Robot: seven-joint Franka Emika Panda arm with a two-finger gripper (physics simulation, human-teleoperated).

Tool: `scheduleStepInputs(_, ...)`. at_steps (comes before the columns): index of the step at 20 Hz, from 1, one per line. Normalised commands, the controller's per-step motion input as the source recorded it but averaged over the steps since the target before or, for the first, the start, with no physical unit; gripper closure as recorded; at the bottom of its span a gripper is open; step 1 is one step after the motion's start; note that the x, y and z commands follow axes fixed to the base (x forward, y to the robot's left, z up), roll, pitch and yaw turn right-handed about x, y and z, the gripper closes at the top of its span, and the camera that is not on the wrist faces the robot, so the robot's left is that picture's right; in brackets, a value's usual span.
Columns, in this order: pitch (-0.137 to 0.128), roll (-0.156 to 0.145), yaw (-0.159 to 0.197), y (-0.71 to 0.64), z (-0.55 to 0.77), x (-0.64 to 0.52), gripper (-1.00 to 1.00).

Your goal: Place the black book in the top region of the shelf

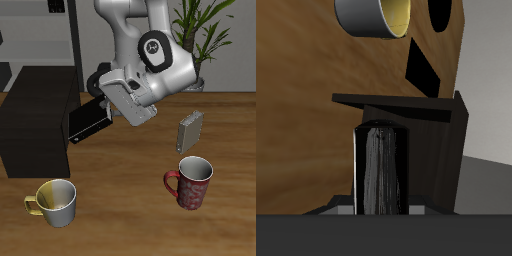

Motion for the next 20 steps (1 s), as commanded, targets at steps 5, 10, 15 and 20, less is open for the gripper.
scheduleStepInputs(5, 0.003, -0.023, 0.002, -0.21, -0.05, 0.02, 1.0)
scheduleStepInputs(10, 0.014, -0.03, 0.004, -0.15, -0.13, -0.03, 1.0)
scheduleStepInputs(15, 0.023, -0.01, 0.005, -0.16, -0.13, 0.02, 1.0)
scheduleStepInputs(20, 0.015, -0.031, -0.01, -0.19, -0.07, 0.0, 1.0)
